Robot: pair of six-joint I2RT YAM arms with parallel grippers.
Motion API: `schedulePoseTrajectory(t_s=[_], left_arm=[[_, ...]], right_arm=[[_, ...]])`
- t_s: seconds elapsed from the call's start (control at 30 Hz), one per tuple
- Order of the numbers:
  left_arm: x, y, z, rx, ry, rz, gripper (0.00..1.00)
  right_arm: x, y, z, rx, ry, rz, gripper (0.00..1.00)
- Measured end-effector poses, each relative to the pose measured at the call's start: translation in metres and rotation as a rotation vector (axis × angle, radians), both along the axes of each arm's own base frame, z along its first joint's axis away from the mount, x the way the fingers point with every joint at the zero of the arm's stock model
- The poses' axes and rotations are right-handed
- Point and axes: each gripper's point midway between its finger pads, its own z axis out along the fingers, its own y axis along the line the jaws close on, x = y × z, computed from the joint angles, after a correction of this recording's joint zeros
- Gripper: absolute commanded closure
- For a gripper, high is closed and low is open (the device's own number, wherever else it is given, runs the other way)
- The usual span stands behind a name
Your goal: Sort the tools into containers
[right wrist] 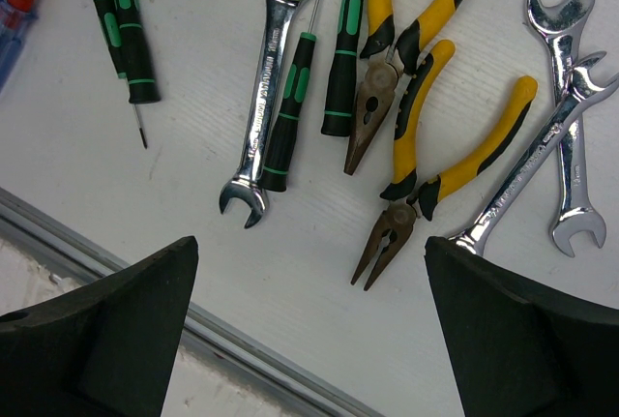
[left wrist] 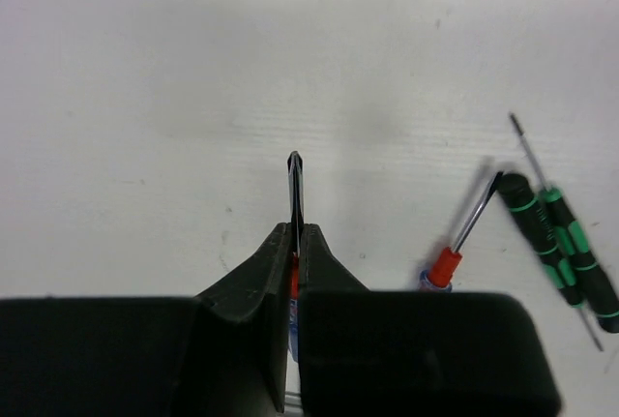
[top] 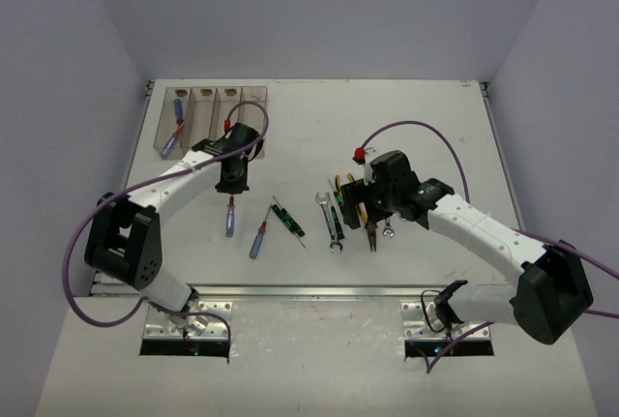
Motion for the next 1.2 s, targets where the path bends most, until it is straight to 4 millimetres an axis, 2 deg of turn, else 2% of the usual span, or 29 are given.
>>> schedulePoseTrajectory(t_s=[0.17, 0.27, 0.37, 0.47, 0.6, 0.7, 0.8, 0.93, 1.03, 1.07, 1.1, 1.2], left_arm=[[0.035, 0.012, 0.078, 0.022, -0.263, 0.092, 1.0], [0.061, 0.035, 0.127, 0.059, -0.417, 0.195, 1.0], [0.091, 0.076, 0.166, 0.104, -0.556, 0.334, 1.0], [0.132, 0.13, 0.203, 0.175, -0.697, 0.481, 1.0], [0.19, 0.188, 0.236, 0.304, -0.831, 0.578, 1.0], [0.233, 0.207, 0.231, 0.416, -0.856, 0.532, 1.0], [0.264, 0.214, 0.199, 0.487, -0.815, 0.452, 1.0], [0.285, 0.224, 0.14, 0.496, -0.716, 0.36, 1.0], [0.291, 0.233, 0.113, 0.491, -0.67, 0.327, 0.99], [0.292, 0.236, 0.107, 0.491, -0.661, 0.322, 0.96], [0.293, 0.238, 0.104, 0.49, -0.661, 0.321, 0.86], [0.296, 0.243, 0.09, 0.486, -0.644, 0.317, 0.69]], right_arm=[[0.0, 0.0, 0.0, 0.0, 0.0, 0.0, 0.01], [0.0, 0.0, 0.0, 0.002, 0.001, 0.002, 0.01], [0.0, 0.001, 0.0, 0.003, 0.0, 0.002, 0.01], [0.0, 0.002, 0.001, 0.008, 0.0, 0.004, 0.01], [-0.001, 0.003, 0.001, 0.015, 0.003, 0.01, 0.01], [-0.001, 0.002, 0.0, 0.011, 0.004, 0.008, 0.01], [0.0, 0.0, -0.001, -0.002, 0.002, -0.001, 0.01], [0.0, -0.001, -0.001, -0.006, 0.002, -0.004, 0.01], [0.0, -0.001, -0.001, -0.005, 0.002, -0.004, 0.01], [0.0, -0.001, -0.001, -0.006, 0.002, -0.004, 0.01], [0.0, -0.001, -0.001, -0.006, 0.002, -0.004, 0.01], [0.0, -0.001, -0.002, -0.007, 0.004, -0.004, 0.01]])
